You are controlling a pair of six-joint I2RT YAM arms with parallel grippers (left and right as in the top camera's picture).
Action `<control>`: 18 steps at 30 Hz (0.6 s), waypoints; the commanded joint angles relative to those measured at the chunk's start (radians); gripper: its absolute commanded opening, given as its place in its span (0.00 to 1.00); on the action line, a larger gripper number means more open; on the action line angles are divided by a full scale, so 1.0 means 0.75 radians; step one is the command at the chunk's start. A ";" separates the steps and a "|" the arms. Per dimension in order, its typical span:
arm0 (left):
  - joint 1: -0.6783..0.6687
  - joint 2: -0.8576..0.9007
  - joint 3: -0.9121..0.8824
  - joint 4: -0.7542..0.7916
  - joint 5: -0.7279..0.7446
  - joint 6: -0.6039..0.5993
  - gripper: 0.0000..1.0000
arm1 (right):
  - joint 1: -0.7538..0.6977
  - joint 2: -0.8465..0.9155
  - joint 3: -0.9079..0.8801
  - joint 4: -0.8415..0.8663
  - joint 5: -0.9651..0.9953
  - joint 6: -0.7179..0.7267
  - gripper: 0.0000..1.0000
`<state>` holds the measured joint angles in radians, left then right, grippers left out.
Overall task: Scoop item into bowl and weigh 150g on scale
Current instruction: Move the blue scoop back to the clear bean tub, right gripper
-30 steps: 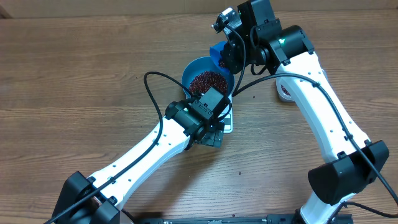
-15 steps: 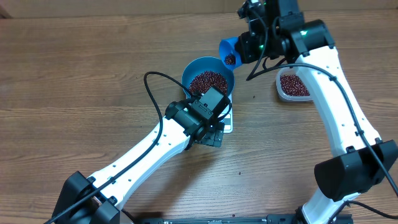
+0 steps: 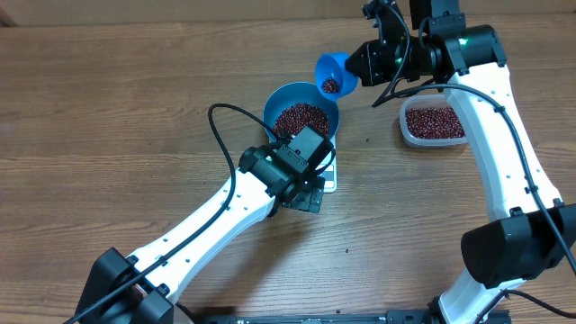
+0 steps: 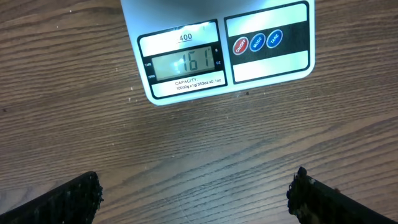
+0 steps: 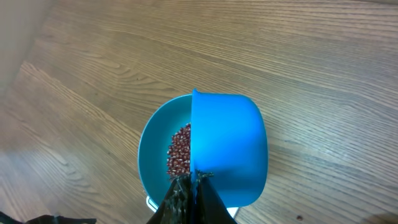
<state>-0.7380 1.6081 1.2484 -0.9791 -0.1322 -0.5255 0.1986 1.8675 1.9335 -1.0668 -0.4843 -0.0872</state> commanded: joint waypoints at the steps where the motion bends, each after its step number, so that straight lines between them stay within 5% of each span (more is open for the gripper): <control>1: 0.006 -0.009 -0.009 0.001 -0.022 -0.028 1.00 | 0.002 -0.014 0.031 0.003 -0.031 0.008 0.04; 18: 0.006 -0.009 -0.009 0.001 -0.022 -0.028 0.99 | -0.001 -0.014 0.030 -0.001 -0.010 0.009 0.04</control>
<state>-0.7380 1.6081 1.2484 -0.9791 -0.1322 -0.5255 0.1986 1.8675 1.9335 -1.0672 -0.4934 -0.0822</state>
